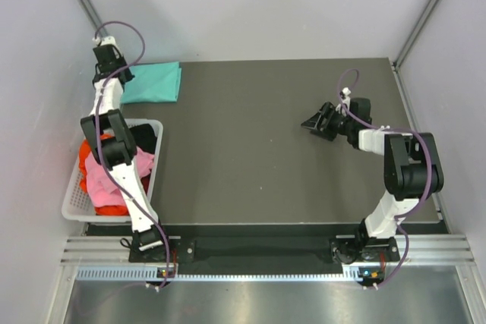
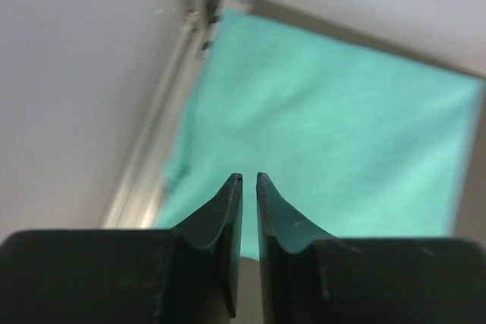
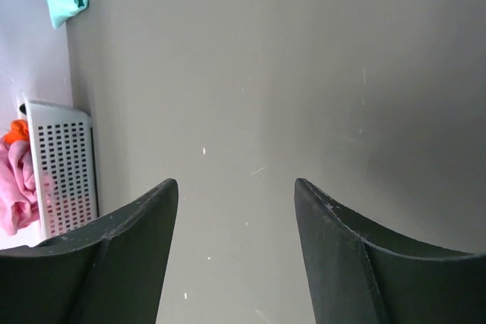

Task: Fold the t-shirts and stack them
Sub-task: Neatly place the folded tshirt to the corner

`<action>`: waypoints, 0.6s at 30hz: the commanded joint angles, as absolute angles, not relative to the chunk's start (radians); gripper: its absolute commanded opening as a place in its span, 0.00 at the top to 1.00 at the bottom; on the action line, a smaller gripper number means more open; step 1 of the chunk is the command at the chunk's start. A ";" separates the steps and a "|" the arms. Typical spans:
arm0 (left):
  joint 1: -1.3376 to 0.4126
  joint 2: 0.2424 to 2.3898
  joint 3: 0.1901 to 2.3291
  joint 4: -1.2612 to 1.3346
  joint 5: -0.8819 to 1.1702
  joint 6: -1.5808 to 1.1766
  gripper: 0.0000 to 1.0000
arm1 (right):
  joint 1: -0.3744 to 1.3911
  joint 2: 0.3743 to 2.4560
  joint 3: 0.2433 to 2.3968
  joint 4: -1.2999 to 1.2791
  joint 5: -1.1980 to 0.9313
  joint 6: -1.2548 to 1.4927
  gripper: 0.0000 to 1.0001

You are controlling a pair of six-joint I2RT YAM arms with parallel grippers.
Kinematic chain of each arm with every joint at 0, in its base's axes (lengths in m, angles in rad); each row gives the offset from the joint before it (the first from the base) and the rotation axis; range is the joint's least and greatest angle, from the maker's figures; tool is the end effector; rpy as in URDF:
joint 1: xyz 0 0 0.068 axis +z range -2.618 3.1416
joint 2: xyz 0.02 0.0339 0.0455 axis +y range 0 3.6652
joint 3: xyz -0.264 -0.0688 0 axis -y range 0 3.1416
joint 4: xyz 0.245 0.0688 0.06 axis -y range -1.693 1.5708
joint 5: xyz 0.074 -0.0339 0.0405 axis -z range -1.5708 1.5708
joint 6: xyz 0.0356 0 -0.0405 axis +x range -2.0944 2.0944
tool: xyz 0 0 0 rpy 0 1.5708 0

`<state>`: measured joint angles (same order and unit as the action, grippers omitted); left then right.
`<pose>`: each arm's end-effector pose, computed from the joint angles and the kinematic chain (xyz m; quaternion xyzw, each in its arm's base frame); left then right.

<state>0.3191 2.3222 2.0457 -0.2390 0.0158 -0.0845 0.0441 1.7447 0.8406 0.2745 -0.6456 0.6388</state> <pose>0.5202 0.1713 0.2432 -0.1693 0.8472 0.0521 0.5008 0.3459 0.0367 0.1578 0.1101 0.8503 0.4104 0.3105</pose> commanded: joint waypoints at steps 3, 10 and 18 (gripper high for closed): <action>0.215 2.215 1.979 -0.215 0.147 -0.138 0.96 | 0.055 1.674 0.864 0.290 -0.667 0.621 0.37; 0.179 2.325 2.049 -0.255 0.046 -0.205 1.00 | 0.055 1.667 0.870 0.298 -0.681 0.632 0.37; 0.170 2.378 1.990 -0.267 -0.032 -0.287 1.00 | 0.055 1.695 0.880 0.316 -0.684 0.649 0.36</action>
